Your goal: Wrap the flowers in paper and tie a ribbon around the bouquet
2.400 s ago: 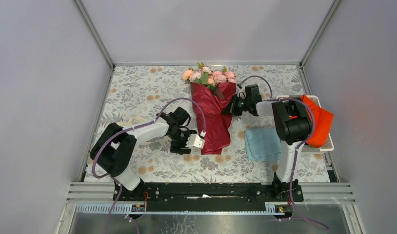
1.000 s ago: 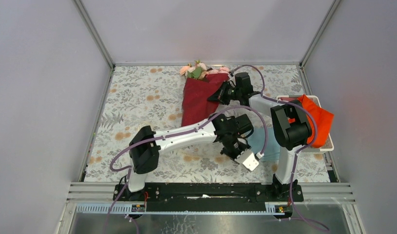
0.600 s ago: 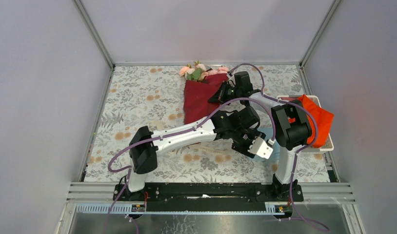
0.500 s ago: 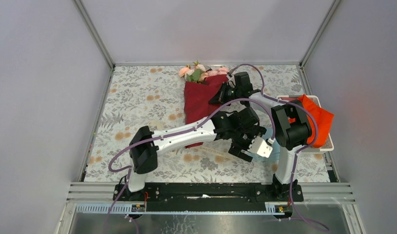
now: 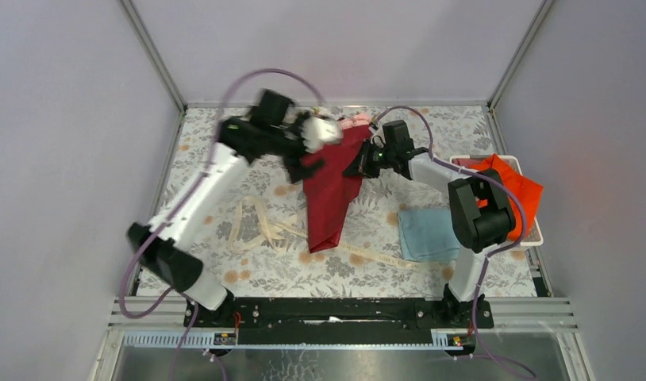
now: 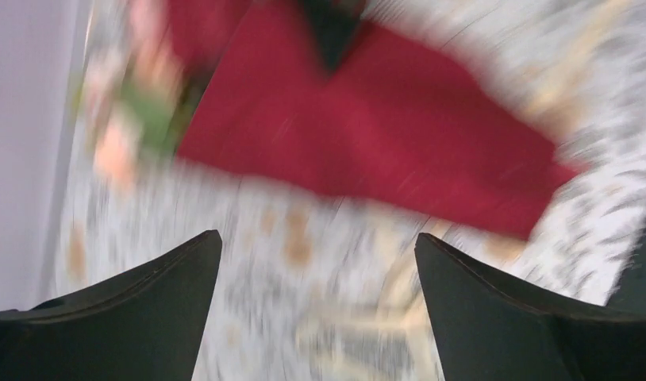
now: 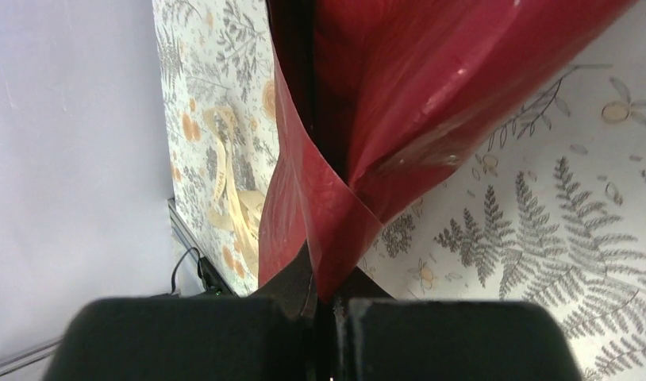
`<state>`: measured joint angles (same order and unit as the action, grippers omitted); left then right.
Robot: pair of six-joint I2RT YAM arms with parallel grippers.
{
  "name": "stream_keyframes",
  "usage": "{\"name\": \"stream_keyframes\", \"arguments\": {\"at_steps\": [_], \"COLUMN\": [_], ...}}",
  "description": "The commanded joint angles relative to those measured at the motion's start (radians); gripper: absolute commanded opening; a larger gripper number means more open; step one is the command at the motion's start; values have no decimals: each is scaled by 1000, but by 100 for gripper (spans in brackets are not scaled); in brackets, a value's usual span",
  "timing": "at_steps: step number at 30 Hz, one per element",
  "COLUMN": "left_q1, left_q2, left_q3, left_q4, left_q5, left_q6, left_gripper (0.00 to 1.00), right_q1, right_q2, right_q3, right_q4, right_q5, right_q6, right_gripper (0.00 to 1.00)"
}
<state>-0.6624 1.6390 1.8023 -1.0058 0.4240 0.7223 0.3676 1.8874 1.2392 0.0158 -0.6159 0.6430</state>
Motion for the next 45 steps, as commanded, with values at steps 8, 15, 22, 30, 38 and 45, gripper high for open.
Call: {"name": "stream_keyframes", "arguments": {"at_steps": [8,15,22,30,38,45], "left_q1": [660,687,685,686,690,677], "left_q2": [-158,-63,-61,17,-234,-274], "left_q3": [-685,-834,-954,-1030,-695,61], "left_q4": [64,195,216,253,159,-160], "left_q5": [-136,-210,-324,-394,-384,5], "left_q6": [-101,-160,-142,-97,-81,-13], "left_gripper": [99,99,99,62,0,0], "right_q1": [58,59,59,59,59,59], "right_q2": [-151,-145,-133,-137,-124,-87], "right_q3": [-138,-182,-193,-248,-292,-287], "right_q4": [51,106,118,153,156,155], "right_q5": [22,4,-1,2,14,25], "right_q6": [-15,8,7,18,6,-7], "right_gripper": [0,0,0,0,0,0]}}
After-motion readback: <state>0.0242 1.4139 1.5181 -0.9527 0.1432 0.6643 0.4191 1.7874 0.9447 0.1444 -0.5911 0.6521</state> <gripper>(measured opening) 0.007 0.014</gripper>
